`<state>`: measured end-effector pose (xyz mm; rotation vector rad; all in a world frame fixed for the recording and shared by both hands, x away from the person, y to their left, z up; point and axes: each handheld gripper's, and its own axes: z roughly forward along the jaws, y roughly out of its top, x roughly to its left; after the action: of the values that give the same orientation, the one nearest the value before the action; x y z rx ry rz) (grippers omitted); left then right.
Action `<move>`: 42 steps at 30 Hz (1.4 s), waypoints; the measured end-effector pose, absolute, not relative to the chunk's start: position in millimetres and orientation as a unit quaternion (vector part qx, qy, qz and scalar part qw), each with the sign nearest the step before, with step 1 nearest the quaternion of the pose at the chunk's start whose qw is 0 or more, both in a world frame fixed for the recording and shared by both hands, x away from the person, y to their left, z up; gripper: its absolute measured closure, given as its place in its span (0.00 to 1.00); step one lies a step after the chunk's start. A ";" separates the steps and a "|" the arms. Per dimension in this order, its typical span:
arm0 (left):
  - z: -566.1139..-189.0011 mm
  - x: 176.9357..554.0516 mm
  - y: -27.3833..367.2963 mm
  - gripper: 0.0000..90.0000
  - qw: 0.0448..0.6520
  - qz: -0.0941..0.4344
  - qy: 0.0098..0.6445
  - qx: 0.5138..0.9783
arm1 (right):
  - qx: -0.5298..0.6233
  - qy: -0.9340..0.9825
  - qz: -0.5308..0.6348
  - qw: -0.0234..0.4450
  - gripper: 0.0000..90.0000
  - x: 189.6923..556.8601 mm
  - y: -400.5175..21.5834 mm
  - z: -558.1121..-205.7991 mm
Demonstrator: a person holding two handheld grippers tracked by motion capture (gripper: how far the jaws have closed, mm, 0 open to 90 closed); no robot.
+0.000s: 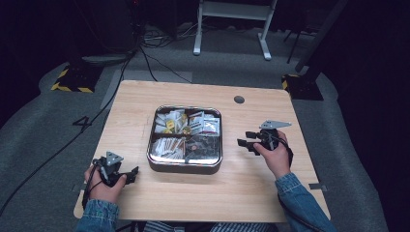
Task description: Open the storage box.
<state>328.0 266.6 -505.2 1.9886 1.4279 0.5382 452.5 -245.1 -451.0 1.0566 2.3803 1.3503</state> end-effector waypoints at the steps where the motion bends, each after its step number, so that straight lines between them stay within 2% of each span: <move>1: -505.3 328.0 266.6 0.18 0.312 0.204 0.541 0.754 | 0.356 0.807 0.460 0.106 0.45 451.4 -244.3 -448.2; 11: -505.3 330.0 265.7 0.18 0.313 0.205 0.542 0.752 | 0.313 0.821 0.463 0.117 0.43 445.5 -228.0 -423.7; 17: -505.3 330.4 265.4 0.18 0.313 0.204 0.543 0.752 | 0.305 0.830 0.454 0.109 0.29 448.0 -210.8 -415.9; 21: -505.3 330.3 265.3 0.18 0.312 0.205 0.542 0.753 | 0.306 0.827 0.458 0.112 0.26 452.2 -197.7 -409.9; 42: -505.3 331.5 264.9 0.18 0.312 0.205 0.540 0.754 | 0.246 0.862 0.434 0.092 0.37 473.7 -133.6 -393.9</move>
<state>331.5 264.9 -505.3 1.9892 1.4257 0.5420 473.7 -133.6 -393.9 0.7301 2.5601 1.2888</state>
